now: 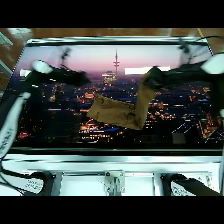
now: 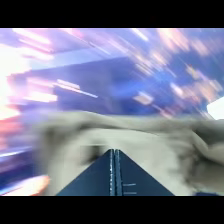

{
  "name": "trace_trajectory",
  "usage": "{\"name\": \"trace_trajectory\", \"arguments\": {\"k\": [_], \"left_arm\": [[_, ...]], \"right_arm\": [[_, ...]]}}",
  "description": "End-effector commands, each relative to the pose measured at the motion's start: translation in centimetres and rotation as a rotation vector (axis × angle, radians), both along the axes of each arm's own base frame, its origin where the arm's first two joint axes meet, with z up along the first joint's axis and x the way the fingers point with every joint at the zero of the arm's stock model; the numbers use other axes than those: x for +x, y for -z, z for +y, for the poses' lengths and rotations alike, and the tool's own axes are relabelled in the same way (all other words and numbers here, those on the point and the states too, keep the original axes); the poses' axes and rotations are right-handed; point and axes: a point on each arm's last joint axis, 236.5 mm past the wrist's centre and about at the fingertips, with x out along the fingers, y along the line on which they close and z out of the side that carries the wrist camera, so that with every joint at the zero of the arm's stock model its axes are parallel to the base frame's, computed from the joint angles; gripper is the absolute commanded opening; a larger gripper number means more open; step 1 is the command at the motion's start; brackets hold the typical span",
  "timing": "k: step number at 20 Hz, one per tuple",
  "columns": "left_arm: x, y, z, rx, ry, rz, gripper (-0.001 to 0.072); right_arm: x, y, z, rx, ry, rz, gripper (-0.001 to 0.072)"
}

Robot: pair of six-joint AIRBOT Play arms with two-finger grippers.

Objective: Fold the shirts.

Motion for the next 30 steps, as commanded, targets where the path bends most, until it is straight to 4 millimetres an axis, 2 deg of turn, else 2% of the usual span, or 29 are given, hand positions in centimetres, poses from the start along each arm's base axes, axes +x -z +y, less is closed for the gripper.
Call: {"name": "trace_trajectory", "arguments": {"k": [1,3,4,6,7,8,9,10,13,15,17,20,21,22,24,27,30], "left_arm": [[-1.2,-6.3,12.8,0.098,-0.192,-0.079,0.0033],[-3.3,-8.4,16.3,0.109,-0.233,-0.076,0.0033],[-4.6,-8.9,17.4,0.115,-0.234,-0.06,0.0033],[-6.4,-9.1,18.3,0.121,-0.224,-0.022,0.0033],[-7.0,-8.9,18.2,0.129,-0.199,-0.009,0.0033],[-7.5,-8.7,18.0,0.133,-0.176,0.003,0.0034],[-7.8,-8.5,17.6,0.134,-0.159,0.014,0.0033],[-7.9,-8.5,17.2,0.135,-0.146,0.016,0.0033],[-7.9,-8.5,16.1,0.143,-0.108,0.005,0.0034],[-8.0,-8.5,15.6,0.145,-0.093,0.002,0.0034],[-8.0,-8.5,15.4,0.145,-0.089,0.003,0.0033],[-8.1,-8.4,15.3,0.144,-0.084,0.007,0.0034],[-8.2,-8.4,15.2,0.144,-0.08,0.011,0.0034],[-8.3,-8.4,15.1,0.143,-0.078,0.012,0.0034],[-8.3,-8.4,14.6,0.141,-0.068,0.013,0.0033],[-8.2,-9.8,12.3,0.051,-0.035,-0.01,0.0033],[-8.1,-11.1,11.0,-0.025,-0.02,-0.032,0.0033]], "right_arm": [[1.4,5.5,9.4,0.024,-0.074,0.006,0.0065],[0.9,9.1,14.5,0.087,-0.088,0.08,0.0065],[0.6,10.7,16.6,0.128,-0.084,0.124,0.0065],[0.3,13.9,19.7,0.178,-0.062,0.191,0.0066],[0.3,15.3,20.7,0.193,-0.042,0.213,0.0121],[0.5,16.1,21.6,0.221,-0.016,0.237,0.0426],[0.8,16.4,22.1,0.256,0.001,0.249,0.0691],[0.9,16.1,22.1,0.276,-0.004,0.248,0.069],[0.9,14.4,19.0,0.234,-0.064,0.242,0.0689],[-0.5,13.6,14.6,0.106,-0.154,0.244,0.0688],[-1.6,13.8,7.2,-0.116,-0.186,0.263,0.0689],[-3.2,14.6,-9.0,-0.514,-0.067,0.403,0.0696],[-4.1,14.8,-12.1,-0.525,-0.018,0.477,0.0697],[-4.7,15.3,-13.3,-0.459,0.026,0.534,0.0697],[-4.9,16.8,-12.8,-0.298,0.076,0.569,0.0697],[-4.5,20.7,-11.0,-0.234,0.133,0.537,0.0697],[-4.1,23.5,-7.6,-0.148,0.102,0.527,0.0697]]}}
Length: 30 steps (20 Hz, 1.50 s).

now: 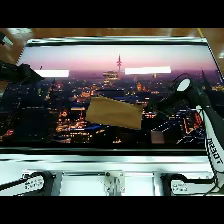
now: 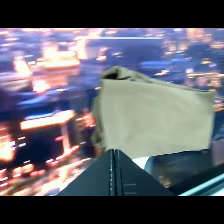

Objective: Fold the shirts.

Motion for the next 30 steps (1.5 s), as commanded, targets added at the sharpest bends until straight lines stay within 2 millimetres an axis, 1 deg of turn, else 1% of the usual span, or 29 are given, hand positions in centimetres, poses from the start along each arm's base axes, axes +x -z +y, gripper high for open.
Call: {"name": "trace_trajectory", "arguments": {"k": [1,3,5,6,7,8,9,11,12,13,14,15,16,17,18,19,20,21,22,23,25,26,27,28,30], "left_arm": [[0.2,-1.4,-1.5,-0.076,0.017,-0.026,0.0033],[0.2,-1.4,-1.7,-0.08,0.018,-0.022,0.0033],[0.1,-1.4,-2.1,-0.09,0.012,-0.01,0.0033],[0.2,-1.4,-2.4,-0.09,0.016,-0.014,0.0033],[0.2,-1.5,-2.8,-0.09,0.022,-0.018,0.0033],[0.3,-1.6,-3.2,-0.091,0.027,-0.023,0.0034],[0.4,-1.6,-3.8,-0.097,0.028,-0.023,0.0033],[0.4,-1.8,-5.0,-0.101,0.045,-0.028,0.0033],[0.3,-1.8,-5.7,-0.101,0.057,-0.033,0.0033],[0.2,-1.9,-6.5,-0.102,0.072,-0.037,0.0033],[0.2,-1.9,-7.2,-0.103,0.085,-0.041,0.0033],[0.2,-2.0,-7.9,-0.109,0.089,-0.041,0.0033],[0.1,-2.1,-8.6,-0.113,0.096,-0.042,0.0034],[0.0,-2.2,-9.2,-0.114,0.107,-0.046,0.0033],[-0.1,-2.2,-9.8,-0.114,0.118,-0.047,0.0033],[-0.3,-2.2,-10.2,-0.115,0.127,-0.047,0.0033],[-0.4,-2.2,-10.5,-0.116,0.132,-0.044,0.0033],[-0.5,-2.2,-10.7,-0.122,0.13,-0.036,0.0033],[-0.5,-2.2,-10.9,-0.122,0.134,-0.036,0.0033],[-0.6,-2.2,-11.1,-0.122,0.139,-0.036,0.0033],[-0.5,-2.3,-11.1,-0.123,0.137,-0.041,0.0034],[-0.3,-2.3,-11.1,-0.124,0.132,-0.047,0.0033],[-0.1,-2.4,-11.0,-0.125,0.126,-0.053,0.0033],[0.1,-2.4,-11.0,-0.126,0.12,-0.057,0.0033],[0.1,-2.3,-11.0,-0.126,0.119,-0.056,0.0033]], "right_arm": [[0.5,3.1,3.2,0.109,0.014,-0.015,0.0697],[0.9,4.1,5.7,0.196,-0.007,-0.022,0.0697],[1.9,4.6,7.5,0.256,0.031,-0.039,0.0694],[2.5,4.6,8.0,0.279,0.05,-0.053,0.0647],[3.1,4.4,8.3,0.301,0.059,-0.073,0.0459],[3.7,4.0,8.5,0.316,0.046,-0.107,0.0188],[4.5,3.3,8.5,0.323,0.006,-0.16,0.0069],[6.8,0.9,7.8,0.327,-0.082,-0.29,0.0066],[8.4,-0.6,6.8,0.322,-0.076,-0.345,0.0065],[10.4,-2.3,5.2,0.314,-0.046,-0.401,0.0065],[12.2,-4.1,2.8,0.306,0.006,-0.445,0.0065],[13.7,-5.6,0.2,0.301,0.059,-0.477,0.0065],[14.7,-6.9,-2.8,0.296,0.121,-0.498,0.0065],[15.3,-8.1,-6.5,0.292,0.195,-0.509,0.0065],[15.3,-8.9,-10.0,0.289,0.265,-0.511,0.0065],[14.7,-9.4,-14.0,0.288,0.349,-0.498,0.0064],[13.6,-9.5,-17.9,0.272,0.435,-0.48,0.0065],[11.6,-9.3,-22.1,0.229,0.513,-0.449,0.0065],[9.2,-8.8,-25.7,0.167,0.564,-0.409,0.0064],[6.0,-8.1,-29.2,0.087,0.607,-0.348,0.0065],[-1.2,-6.8,-34.5,-0.067,0.662,-0.202,0.0064],[-4.5,-6.4,-36.3,-0.113,0.692,-0.127,0.0065],[-7.1,-6.2,-37.3,-0.127,0.729,-0.067,0.0064],[-9.2,-6.0,-37.4,-0.112,0.767,-0.028,0.0065],[-12.7,-5.0,-36.6,-0.1,0.829,0.021,0.0064]]}}
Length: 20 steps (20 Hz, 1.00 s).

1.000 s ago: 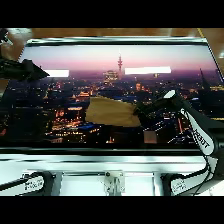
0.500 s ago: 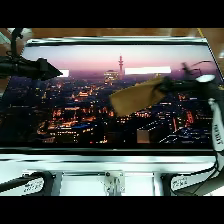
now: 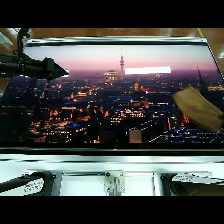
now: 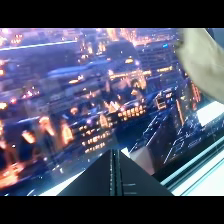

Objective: Fold the shirts.

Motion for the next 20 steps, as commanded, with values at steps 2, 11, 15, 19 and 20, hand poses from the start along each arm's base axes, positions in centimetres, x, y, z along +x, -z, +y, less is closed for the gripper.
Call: {"name": "trace_trajectory", "arguments": {"k": [2,11,15,19,20], "left_arm": [[0.3,0.0,0.0,-0.002,-0.008,-0.007,0.0033],[0.3,0.1,0.0,0.005,0.001,-0.016,0.0033],[0.3,0.1,0.0,0.005,0.002,-0.015,0.0033],[0.4,0.1,0.0,0.006,0.003,-0.018,0.0034],[0.3,0.1,0.0,0.012,0.01,-0.026,0.0033]], "right_arm": [[-10.7,2.9,0.5,0.036,0.157,0.193,0.0064],[-18.3,7.7,5.5,0.037,0.302,0.282,0.0065],[-18.4,9.0,5.7,0.019,0.331,0.275,0.0164],[-19.1,7.8,5.7,0.021,0.248,0.304,0.0627],[-19.8,6.8,4.9,-0.003,0.229,0.336,0.0626]]}}
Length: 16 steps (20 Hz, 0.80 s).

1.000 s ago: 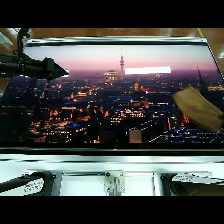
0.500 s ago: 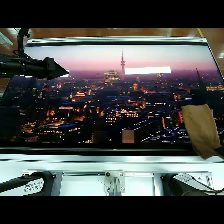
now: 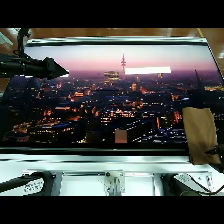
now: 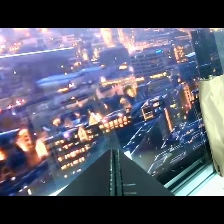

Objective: Fold the shirts.

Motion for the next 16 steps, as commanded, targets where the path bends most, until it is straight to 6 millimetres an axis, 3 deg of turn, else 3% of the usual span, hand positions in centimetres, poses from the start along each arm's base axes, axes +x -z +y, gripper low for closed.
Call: {"name": "trace_trajectory", "arguments": {"k": [1,2,3,4,6,7,8,9,10,11,12,13,16], "left_arm": [[0.0,0.1,0.1,0.015,0.012,-0.015,0.0033],[0.1,0.3,0.2,0.026,0.009,-0.014,0.0034],[0.2,0.6,0.5,0.044,0.005,-0.014,0.0033],[0.3,1.1,1.0,0.073,-0.001,-0.013,0.0033],[0.6,3.0,2.6,0.188,-0.018,-0.008,0.0031],[0.8,4.4,4.0,0.294,-0.034,-0.002,0.003],[0.9,6.1,5.9,0.43,-0.07,0.021,0.0031],[0.9,7.4,7.3,0.545,-0.102,0.047,0.0031],[0.5,8.6,7.9,0.63,-0.105,0.076,0.0032],[-0.3,9.8,7.1,0.679,-0.061,0.108,0.0072],[-0.9,10.9,5.7,0.691,-0.013,0.138,0.0391],[-1.4,11.9,4.4,0.695,0.016,0.167,0.0713],[-2.1,14.0,2.9,0.709,0.064,0.223,0.0699]], "right_arm": [[-1.8,-2.4,-1.5,-0.027,-0.059,0.081,0.0626],[-1.4,-3.9,-2.5,-0.052,-0.03,0.075,0.0625],[0.5,-6.0,-3.5,-0.092,-0.014,0.005,0.0624],[3.5,-8.8,-4.7,-0.152,0.012,-0.127,0.0622],[10.9,-17.2,-7.4,-0.341,0.062,-0.481,0.0508],[14.4,-21.8,-7.1,-0.446,-0.019,-0.626,0.0501],[17.2,-24.7,-5.0,-0.502,-0.144,-0.703,0.0501],[19.7,-25.8,-1.6,-0.503,-0.284,-0.725,0.0501],[21.6,-25.3,2.6,-0.455,-0.42,-0.716,0.0502],[22.6,-23.7,7.2,-0.393,-0.572,-0.669,0.0556],[23.0,-21.7,10.8,-0.351,-0.701,-0.597,0.0698],[23.2,-19.6,13.9,-0.32,-0.803,-0.517,0.0696],[23.9,-15.8,19.4,-0.238,-0.934,-0.398,0.0697]]}}
